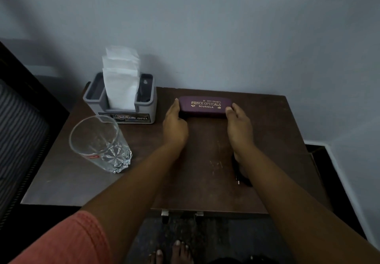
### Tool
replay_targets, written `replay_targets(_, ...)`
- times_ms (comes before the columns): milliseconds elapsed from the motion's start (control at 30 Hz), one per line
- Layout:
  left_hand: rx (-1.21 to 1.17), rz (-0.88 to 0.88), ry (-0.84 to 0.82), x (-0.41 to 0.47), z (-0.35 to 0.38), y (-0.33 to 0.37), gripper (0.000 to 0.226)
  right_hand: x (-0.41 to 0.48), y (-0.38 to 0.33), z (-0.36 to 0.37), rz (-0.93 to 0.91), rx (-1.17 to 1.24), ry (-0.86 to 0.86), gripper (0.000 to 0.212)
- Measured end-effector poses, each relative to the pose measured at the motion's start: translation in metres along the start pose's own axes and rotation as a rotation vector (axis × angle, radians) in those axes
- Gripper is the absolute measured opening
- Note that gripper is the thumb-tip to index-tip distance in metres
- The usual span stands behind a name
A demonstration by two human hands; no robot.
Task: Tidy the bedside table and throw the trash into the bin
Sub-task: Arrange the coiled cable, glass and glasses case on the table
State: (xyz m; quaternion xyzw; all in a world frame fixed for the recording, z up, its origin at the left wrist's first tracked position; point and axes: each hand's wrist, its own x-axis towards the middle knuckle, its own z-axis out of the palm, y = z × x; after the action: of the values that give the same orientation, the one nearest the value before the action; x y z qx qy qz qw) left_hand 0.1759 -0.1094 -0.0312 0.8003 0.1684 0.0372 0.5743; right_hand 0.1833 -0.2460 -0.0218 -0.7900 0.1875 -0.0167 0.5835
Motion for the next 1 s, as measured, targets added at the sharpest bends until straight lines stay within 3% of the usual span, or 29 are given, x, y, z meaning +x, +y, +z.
replay_targets(133,-0.024,-0.006,-0.012,-0.004,-0.006,0.000,0.063,-0.010,-0.010,-0.012,-0.037,-0.038,-0.012,0.046)
replay_targets(233,-0.060,0.010,0.005,-0.029,-0.004,-0.002,0.057,-0.030,-0.012,-0.048,-0.097,-0.074,0.090,0.042)
replay_targets(333,-0.101,-0.023,-0.104,-0.070,0.009,-0.012,0.047,-0.064,0.004,-0.088,-0.097,-0.179,0.171,0.038)
replay_targets(567,-0.051,-0.116,-0.308,-0.103,0.040,-0.006,0.042,-0.101,0.051,-0.093,0.094,-0.296,-0.019,0.042)
replay_targets(767,-0.097,-0.202,-0.240,-0.104,0.028,-0.007,0.037,-0.106,0.054,-0.072,0.087,-0.195,0.004,0.040)
replay_targets(1000,-0.129,-0.228,-0.140,-0.103,-0.002,-0.016,0.038,-0.114,0.046,-0.043,-0.025,-0.272,-0.066,0.039)
